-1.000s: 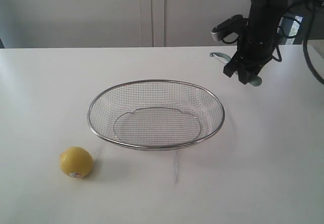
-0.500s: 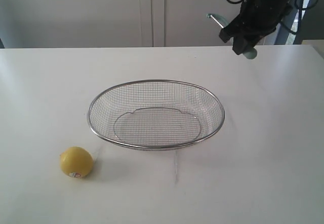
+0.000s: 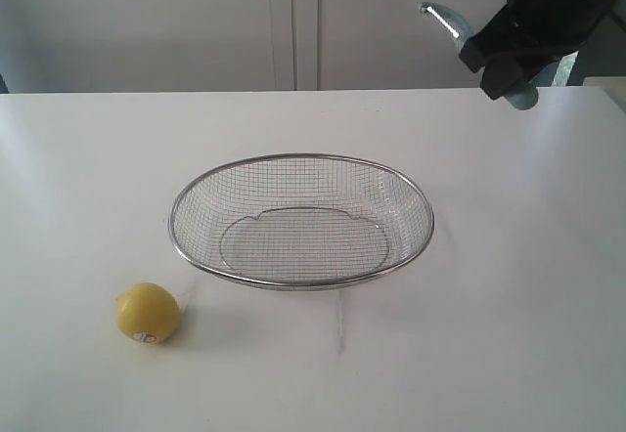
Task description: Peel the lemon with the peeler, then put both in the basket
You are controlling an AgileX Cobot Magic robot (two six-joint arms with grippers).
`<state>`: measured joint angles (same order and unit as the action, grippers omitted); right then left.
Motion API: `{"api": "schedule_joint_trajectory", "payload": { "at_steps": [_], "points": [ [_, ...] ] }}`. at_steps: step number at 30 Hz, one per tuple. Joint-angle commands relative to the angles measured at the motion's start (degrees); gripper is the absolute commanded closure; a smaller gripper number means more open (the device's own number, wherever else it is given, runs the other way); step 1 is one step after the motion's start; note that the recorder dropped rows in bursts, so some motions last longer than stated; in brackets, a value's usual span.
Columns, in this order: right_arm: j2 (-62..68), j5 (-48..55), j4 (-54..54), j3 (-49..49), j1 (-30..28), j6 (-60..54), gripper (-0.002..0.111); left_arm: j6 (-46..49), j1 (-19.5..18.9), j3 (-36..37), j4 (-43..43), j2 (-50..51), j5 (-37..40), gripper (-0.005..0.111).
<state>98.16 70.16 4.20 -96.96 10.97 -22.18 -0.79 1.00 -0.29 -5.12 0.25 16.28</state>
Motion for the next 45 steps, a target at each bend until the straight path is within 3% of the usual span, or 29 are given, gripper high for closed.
{"api": "schedule_joint_trajectory", "payload": {
  "at_steps": [1,17,28,40,45],
  "points": [
    [-3.9,-0.2,0.7,2.2,-0.1,-0.7,0.108,-0.5,0.4,0.3,-0.6,-0.2,0.0,0.107],
    [-14.3,-0.2,4.8,12.2,-0.1,-1.0,0.108,-0.5,0.4,0.3,-0.6,-0.2,0.0,0.107],
    [-18.0,-0.2,9.0,24.3,-0.1,-3.8,0.108,-0.5,0.4,0.3,-0.6,-0.2,0.0,0.107],
    [-18.0,-17.2,9.1,34.5,-0.1,-6.2,0.108,-0.5,0.4,0.3,-0.6,-0.2,0.0,0.107],
    [-18.0,-18.6,9.3,35.8,-0.1,-6.1,0.108,-0.5,0.4,0.3,-0.6,-0.2,0.0,0.107]
  ]
}}
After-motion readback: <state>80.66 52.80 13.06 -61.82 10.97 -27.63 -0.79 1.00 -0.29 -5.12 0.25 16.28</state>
